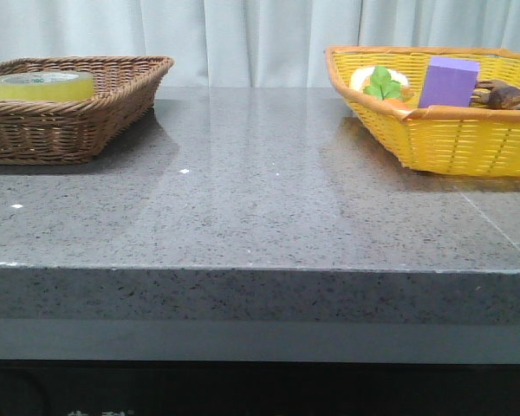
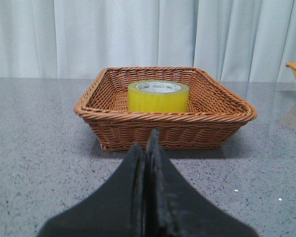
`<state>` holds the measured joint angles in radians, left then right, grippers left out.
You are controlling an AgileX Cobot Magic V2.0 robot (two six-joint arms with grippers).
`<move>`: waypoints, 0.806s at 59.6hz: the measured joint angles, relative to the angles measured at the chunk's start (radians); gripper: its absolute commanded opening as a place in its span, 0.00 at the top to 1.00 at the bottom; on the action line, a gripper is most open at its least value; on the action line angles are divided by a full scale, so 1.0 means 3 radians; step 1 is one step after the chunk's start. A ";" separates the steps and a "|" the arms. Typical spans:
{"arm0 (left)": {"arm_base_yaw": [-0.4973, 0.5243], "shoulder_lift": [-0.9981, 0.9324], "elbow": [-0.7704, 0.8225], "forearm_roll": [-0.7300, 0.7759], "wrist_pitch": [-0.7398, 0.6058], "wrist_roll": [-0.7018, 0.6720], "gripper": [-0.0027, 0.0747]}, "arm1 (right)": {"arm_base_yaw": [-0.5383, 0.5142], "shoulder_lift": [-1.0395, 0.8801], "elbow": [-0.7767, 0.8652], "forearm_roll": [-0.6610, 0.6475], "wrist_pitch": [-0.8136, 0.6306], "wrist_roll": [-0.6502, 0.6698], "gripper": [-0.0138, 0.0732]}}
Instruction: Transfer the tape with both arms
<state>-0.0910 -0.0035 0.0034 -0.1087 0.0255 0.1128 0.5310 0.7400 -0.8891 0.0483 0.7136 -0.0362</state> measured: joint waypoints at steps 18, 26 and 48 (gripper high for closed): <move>0.0000 0.0000 0.0000 -0.0069 -0.0105 0.0000 0.99 | 0.0000 0.0000 0.0000 0.0000 0.0000 0.0000 0.92; 0.0000 0.0000 0.0000 -0.0075 -0.0105 0.0000 0.99 | 0.0000 0.0000 0.0000 0.0000 0.0000 0.0000 0.92; 0.0000 0.0000 0.0000 -0.0075 -0.0105 0.0000 0.99 | 0.0000 0.0000 0.0000 0.0000 0.0000 0.0000 0.92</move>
<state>-0.0910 -0.0035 0.0034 -0.1311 -0.0060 0.1128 0.5310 0.7400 -0.8891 0.0483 0.7136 -0.0362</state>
